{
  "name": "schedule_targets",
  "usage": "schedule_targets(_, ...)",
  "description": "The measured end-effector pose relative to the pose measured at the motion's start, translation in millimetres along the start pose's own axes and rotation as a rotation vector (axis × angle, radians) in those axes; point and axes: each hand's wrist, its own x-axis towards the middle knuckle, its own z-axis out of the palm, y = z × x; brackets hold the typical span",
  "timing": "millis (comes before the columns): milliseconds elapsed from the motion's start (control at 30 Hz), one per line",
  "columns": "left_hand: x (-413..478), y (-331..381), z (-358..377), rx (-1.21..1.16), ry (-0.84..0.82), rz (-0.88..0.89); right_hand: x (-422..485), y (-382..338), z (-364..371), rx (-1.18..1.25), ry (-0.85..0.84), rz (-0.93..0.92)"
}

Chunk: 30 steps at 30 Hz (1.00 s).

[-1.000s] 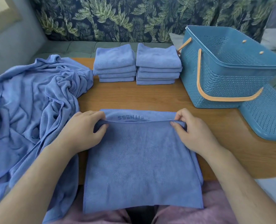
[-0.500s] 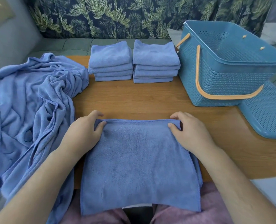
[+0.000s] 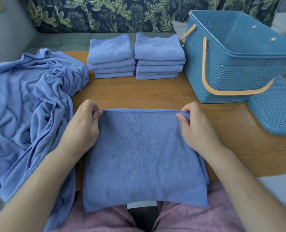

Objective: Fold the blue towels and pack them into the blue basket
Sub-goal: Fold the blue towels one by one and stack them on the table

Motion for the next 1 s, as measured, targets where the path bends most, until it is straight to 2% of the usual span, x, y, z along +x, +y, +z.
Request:
schedule_targets(133, 2, -4, -12, -0.015, -0.007, 0.004, 3, 7, -10, 0.021, 0.003, 0.037)
schedule_targets(400, 2, 6, -32, -0.132, 0.041, -0.102, 7, 9, -26, 0.113, -0.021, 0.086)
schedule_targets(533, 4, 12, -46, -0.366, 0.068, -0.164, 8, 2, -45, 0.192, -0.002, 0.097)
schedule_targets(667, 6, 31, -71, -0.535, 0.095, -0.141, 14, -14, -76, 0.230, 0.016, 0.077)
schedule_targets(833, 35, 51, -109, -0.446, 0.102, -0.032, 42, -41, -114, 0.193, 0.046, 0.028)
schedule_targets(1000, 86, 72, -140, -0.209, 0.128, 0.048, 90, -71, -141, 0.138, 0.130, -0.030)
